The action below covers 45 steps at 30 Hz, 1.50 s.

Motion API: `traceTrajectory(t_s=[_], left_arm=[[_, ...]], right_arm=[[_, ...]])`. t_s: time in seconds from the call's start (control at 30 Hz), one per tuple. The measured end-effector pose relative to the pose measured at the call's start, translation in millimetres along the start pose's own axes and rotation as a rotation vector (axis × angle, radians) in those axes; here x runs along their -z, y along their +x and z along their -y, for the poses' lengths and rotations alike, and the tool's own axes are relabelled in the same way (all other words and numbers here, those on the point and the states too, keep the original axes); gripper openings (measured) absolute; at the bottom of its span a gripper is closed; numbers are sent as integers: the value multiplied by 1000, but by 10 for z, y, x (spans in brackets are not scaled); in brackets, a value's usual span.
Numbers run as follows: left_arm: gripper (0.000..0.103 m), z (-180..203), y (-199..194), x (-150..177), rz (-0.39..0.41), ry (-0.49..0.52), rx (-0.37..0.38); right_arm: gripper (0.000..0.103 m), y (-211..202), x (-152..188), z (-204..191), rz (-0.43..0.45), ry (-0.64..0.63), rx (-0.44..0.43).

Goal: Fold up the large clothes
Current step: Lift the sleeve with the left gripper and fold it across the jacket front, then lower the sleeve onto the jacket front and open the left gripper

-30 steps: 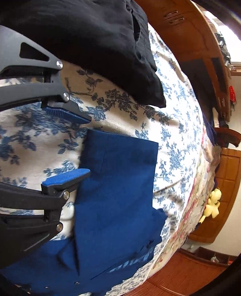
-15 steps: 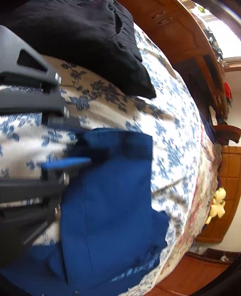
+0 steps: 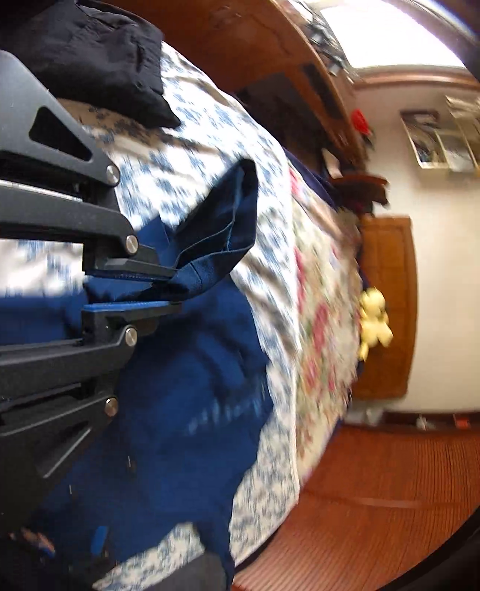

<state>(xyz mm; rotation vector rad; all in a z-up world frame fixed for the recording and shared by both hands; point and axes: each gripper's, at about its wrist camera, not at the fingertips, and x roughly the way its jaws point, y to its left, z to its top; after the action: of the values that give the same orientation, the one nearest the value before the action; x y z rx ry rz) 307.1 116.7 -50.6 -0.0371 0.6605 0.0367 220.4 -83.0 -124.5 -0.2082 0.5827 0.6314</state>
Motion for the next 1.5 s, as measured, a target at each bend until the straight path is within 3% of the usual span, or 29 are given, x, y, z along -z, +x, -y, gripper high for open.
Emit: traceTrajectory(t_s=[0.33, 0.47, 0.6, 0.7, 0.93, 1.23, 1.4, 1.5], left_arm=[[5, 902, -489, 2, 71, 108, 158], [5, 999, -615, 155, 72, 99, 178], [8, 1068, -600, 374, 48, 122, 138], [11, 1048, -556, 547, 20, 135, 123], [25, 895, -641, 866, 65, 87, 164], [37, 709, -797, 960, 108, 66, 198], [39, 459, -855, 1006, 116, 36, 159], [39, 301, -868, 1067, 113, 17, 133]], right_arm=[[103, -295, 45, 299, -6, 54, 68], [103, -393, 21, 342, -7, 59, 80], [103, -466, -52, 360, 1, 62, 89], [103, -474, -68, 352, 3, 56, 100], [103, -264, -38, 367, -45, 72, 90], [103, 7, -2, 242, -86, 77, 49], [103, 119, -64, 46, -88, 45, 8], [95, 171, -73, -99, -89, 18, -32]])
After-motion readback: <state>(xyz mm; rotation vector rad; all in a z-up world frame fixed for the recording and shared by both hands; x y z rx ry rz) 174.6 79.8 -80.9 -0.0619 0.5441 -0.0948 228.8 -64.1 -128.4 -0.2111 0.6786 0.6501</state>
